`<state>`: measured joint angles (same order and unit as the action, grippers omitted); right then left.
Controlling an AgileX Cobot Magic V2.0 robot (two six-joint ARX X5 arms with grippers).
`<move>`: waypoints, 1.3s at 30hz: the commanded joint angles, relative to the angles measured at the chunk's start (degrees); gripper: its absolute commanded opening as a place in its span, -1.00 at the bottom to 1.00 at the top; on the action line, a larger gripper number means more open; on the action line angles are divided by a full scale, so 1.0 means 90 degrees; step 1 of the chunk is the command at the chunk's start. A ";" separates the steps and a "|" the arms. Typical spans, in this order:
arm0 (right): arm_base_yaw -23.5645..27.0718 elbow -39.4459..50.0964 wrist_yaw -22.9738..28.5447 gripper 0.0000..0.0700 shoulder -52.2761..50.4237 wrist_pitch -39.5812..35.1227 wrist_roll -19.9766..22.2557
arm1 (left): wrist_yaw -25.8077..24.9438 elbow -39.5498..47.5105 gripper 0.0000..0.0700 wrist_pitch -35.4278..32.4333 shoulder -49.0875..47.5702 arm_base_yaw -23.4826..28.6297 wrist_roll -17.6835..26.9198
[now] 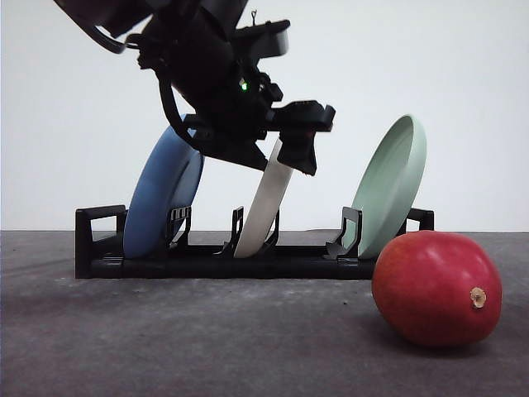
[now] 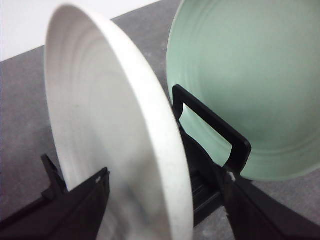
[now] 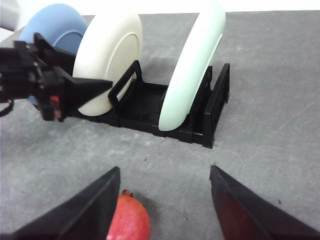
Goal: Place pomegranate in white plate
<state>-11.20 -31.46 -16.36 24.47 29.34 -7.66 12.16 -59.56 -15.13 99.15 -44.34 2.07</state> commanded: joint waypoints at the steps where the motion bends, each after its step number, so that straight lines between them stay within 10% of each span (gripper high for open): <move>1: -0.0022 -0.0112 0.0007 0.03 0.0012 -0.0067 0.0073 | 0.0037 -0.0163 0.21 -0.0042 0.0127 -0.0058 -0.0025; 12: -0.0022 -0.0112 0.0007 0.03 0.0012 -0.0066 0.0073 | 0.0035 -0.0183 -0.84 0.0024 0.0129 -0.0088 -0.0027; 39: -0.0022 -0.0112 0.0005 0.03 0.0012 -0.0066 0.0070 | 0.0030 -0.0307 -0.99 0.0354 -0.1120 -0.0150 -0.1032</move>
<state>-11.20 -31.46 -16.37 24.47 29.34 -7.66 12.45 -60.80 -11.37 89.44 -44.92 -6.83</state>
